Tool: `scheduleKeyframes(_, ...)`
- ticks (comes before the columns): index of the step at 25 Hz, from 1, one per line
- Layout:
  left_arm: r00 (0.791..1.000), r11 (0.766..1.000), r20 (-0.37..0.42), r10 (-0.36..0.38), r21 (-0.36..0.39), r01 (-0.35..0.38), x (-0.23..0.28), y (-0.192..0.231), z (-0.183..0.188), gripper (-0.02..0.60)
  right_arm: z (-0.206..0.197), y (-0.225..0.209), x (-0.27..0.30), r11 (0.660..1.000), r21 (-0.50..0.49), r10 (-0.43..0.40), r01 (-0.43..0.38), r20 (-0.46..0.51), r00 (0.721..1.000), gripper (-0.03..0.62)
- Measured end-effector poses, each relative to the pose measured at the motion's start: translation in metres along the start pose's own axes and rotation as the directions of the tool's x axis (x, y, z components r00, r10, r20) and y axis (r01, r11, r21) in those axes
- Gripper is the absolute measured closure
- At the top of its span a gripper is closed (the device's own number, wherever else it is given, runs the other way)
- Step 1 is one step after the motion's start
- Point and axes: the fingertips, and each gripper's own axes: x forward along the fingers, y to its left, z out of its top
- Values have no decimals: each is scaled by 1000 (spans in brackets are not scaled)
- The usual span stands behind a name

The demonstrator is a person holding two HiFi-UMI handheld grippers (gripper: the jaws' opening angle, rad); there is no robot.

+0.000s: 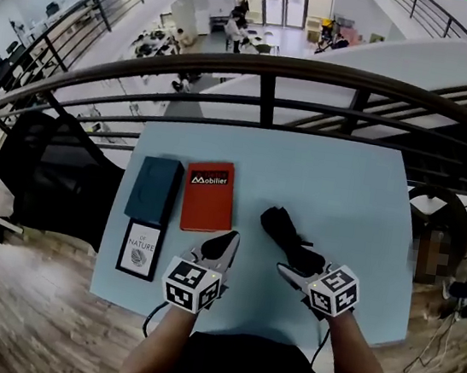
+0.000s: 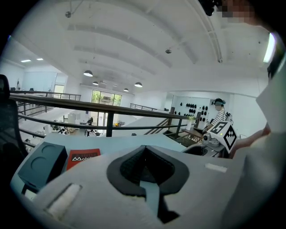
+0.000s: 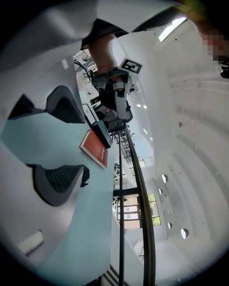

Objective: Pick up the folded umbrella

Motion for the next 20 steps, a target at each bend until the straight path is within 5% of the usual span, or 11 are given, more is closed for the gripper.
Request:
scheduleKeyframes(13,997,998,-54,-59,3,59,24,23,-24,578,-33,-40,44,994,12,-107,110,-148,983,187)
scheduleKeyframes(20,993,995,-75,-94,-23,92,33,29,-34,578,-68,-76,70,986,-37,-166,163,-308,937,184)
